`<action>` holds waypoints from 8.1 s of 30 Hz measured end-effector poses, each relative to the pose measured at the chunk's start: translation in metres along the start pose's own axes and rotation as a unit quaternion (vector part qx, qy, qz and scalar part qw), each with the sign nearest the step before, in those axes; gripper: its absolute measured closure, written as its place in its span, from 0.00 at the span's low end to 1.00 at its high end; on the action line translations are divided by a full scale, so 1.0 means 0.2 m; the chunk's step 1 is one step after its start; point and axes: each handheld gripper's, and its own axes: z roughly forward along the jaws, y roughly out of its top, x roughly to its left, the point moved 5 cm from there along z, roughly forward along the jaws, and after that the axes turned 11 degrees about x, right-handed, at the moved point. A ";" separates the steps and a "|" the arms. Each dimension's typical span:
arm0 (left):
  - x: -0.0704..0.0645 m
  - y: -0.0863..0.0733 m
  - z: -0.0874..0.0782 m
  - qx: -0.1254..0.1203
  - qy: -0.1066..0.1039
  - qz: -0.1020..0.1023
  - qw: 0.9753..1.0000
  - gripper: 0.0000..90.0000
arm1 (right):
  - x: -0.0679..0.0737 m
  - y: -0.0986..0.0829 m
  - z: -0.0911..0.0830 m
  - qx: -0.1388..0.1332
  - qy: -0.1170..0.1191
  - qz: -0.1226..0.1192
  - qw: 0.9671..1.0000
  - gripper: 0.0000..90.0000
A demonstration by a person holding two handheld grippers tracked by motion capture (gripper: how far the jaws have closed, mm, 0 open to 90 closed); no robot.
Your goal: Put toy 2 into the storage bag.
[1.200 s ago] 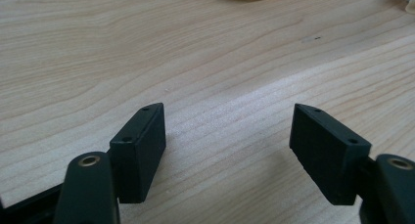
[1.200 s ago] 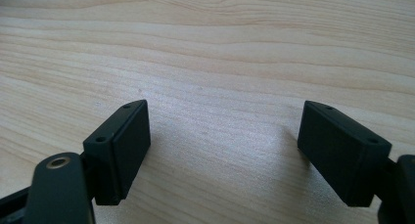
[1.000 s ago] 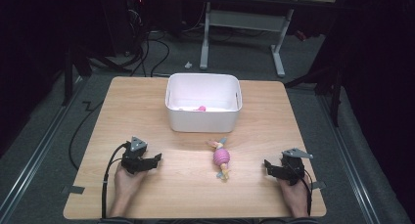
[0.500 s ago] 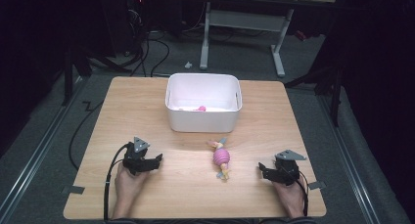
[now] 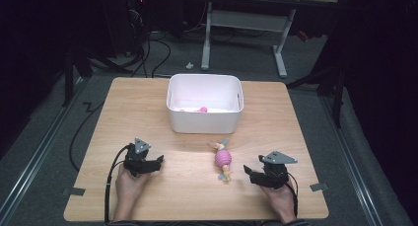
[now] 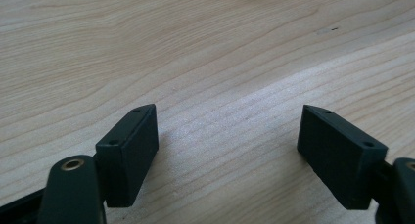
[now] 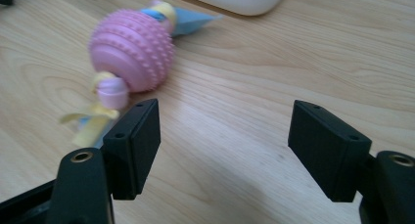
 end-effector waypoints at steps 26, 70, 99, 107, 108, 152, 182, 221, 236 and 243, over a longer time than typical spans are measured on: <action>-0.01 0.00 0.00 0.000 -0.004 0.006 1.000 0.26 | 0.23 0.20 0.18 0.022 0.069 -0.029 0.997 0.29; -0.01 0.00 0.00 0.001 -0.007 0.009 1.000 0.26 | 0.21 0.27 0.20 0.020 0.046 -0.048 0.998 0.37; -0.01 0.00 0.00 0.000 -0.007 0.008 1.000 0.26 | 0.15 0.41 -0.11 -0.031 0.079 -0.079 0.993 0.37; -0.01 0.00 0.00 0.001 -0.007 0.008 1.000 0.26 | 0.12 0.48 -0.20 -0.051 0.084 -0.077 0.992 0.38; -0.01 0.00 0.00 0.001 -0.007 0.009 1.000 0.26 | 0.11 0.49 -0.21 -0.053 0.084 -0.078 0.992 0.38; -0.01 0.00 0.00 -0.001 -0.007 0.008 1.000 0.26 | -0.12 1.05 -0.31 -0.062 0.072 -0.083 0.992 0.38; -0.01 0.00 0.00 0.000 -0.006 0.008 1.000 0.26 | -0.19 1.16 -0.02 0.008 0.054 -0.058 0.997 0.37; -0.02 0.00 0.00 -0.001 -0.009 0.013 1.000 0.26 | -0.21 1.09 0.14 0.075 0.058 -0.046 0.994 0.33; -0.02 0.00 0.00 -0.001 -0.010 0.013 1.000 0.26 | -0.23 1.06 -0.04 -0.009 0.057 -0.036 0.998 0.38; -0.02 0.00 0.00 -0.001 -0.010 0.013 1.000 0.26 | -0.27 1.02 -0.15 -0.039 0.052 -0.025 0.998 0.39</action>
